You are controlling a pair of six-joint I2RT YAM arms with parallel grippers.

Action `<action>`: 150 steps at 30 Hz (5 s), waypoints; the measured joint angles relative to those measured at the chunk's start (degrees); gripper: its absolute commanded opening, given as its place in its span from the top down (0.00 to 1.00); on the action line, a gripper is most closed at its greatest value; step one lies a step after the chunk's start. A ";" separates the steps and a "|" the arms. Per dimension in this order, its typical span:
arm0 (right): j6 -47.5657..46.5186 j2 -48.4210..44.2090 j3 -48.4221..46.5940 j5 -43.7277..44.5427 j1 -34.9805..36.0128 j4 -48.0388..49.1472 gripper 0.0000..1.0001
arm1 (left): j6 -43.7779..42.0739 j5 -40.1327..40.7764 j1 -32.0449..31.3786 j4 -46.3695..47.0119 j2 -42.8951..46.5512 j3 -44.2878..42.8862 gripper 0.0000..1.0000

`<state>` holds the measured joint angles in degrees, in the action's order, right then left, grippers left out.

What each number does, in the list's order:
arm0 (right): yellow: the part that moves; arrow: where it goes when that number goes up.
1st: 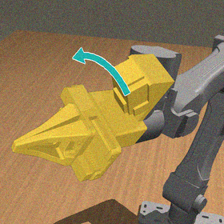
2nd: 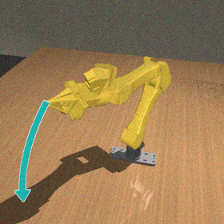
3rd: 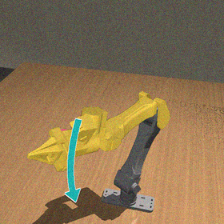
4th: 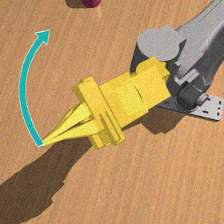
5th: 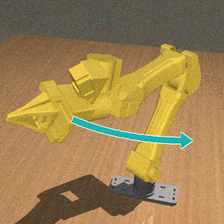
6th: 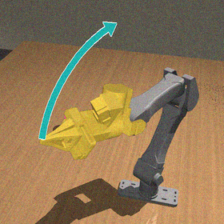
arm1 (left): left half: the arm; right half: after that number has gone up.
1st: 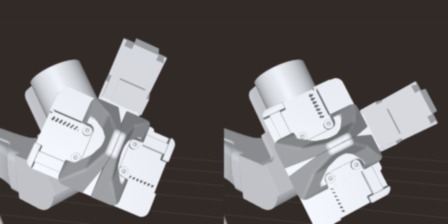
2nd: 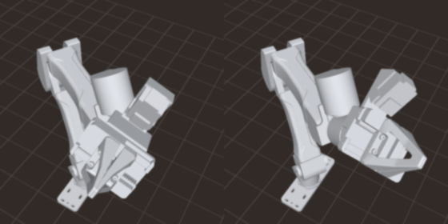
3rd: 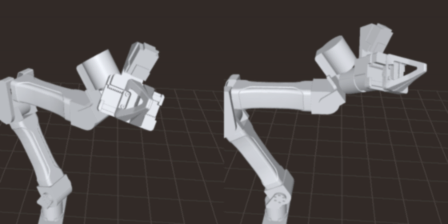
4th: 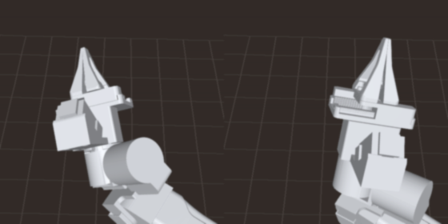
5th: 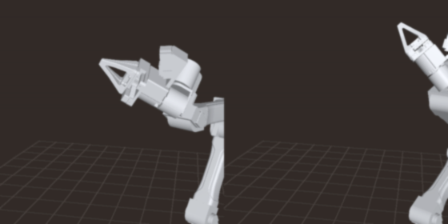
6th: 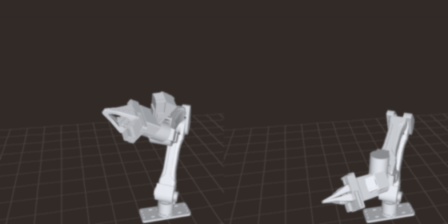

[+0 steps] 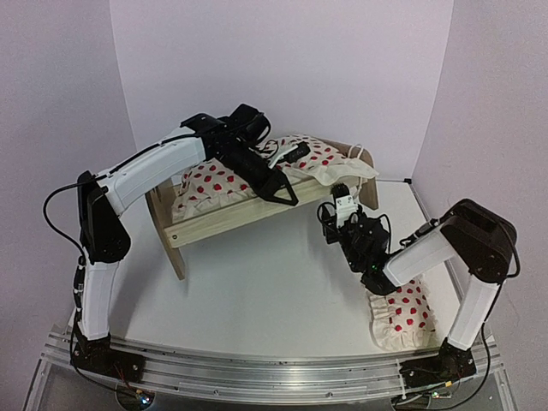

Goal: Set up the pet bed

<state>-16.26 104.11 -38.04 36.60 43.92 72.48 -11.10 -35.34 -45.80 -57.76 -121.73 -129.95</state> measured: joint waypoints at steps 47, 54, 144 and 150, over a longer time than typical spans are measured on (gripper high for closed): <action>35.33 -14.91 -64.08 -23.82 -7.95 -127.19 0.68 | -14.17 1.96 1.22 1.43 10.36 19.53 1.00; 35.48 -13.75 -65.86 -27.17 -8.63 -128.33 0.66 | -14.31 1.95 1.22 1.48 10.36 19.74 1.00; -10.70 4.68 -1.01 0.56 4.13 2.50 0.29 | -7.08 1.74 1.11 -0.87 10.25 9.94 1.00; -13.85 6.80 -4.11 5.77 4.01 2.49 0.36 | -7.08 1.49 1.11 -0.92 10.25 9.94 1.00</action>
<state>-30.11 110.91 -42.14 42.37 47.93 74.98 -18.17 -33.86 -44.69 -58.67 -111.48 -120.01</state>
